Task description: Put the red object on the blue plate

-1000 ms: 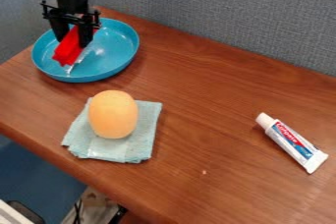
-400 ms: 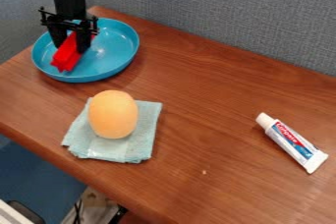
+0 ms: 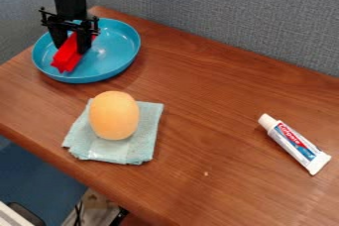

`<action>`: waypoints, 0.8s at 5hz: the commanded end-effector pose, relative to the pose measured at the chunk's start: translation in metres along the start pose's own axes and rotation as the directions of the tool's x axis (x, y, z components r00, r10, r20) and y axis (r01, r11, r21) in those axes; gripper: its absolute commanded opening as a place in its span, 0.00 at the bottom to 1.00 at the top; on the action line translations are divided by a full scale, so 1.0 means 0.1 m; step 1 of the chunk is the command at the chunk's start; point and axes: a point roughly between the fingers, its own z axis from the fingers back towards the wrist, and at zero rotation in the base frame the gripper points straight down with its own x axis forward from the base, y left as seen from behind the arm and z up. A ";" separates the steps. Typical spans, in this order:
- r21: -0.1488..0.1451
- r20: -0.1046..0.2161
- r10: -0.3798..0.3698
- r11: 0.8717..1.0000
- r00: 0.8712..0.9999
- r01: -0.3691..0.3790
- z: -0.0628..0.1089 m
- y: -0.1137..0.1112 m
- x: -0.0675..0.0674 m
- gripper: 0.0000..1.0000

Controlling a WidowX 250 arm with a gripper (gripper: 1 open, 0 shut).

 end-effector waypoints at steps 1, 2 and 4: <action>0.019 0.059 0.019 1.000 0.998 -0.020 0.24 0.11 0.04 0.00; 0.016 0.059 0.020 1.000 0.998 -0.021 0.25 0.11 0.03 0.00; 0.013 0.055 0.021 1.000 0.998 -0.022 0.32 0.10 0.02 1.00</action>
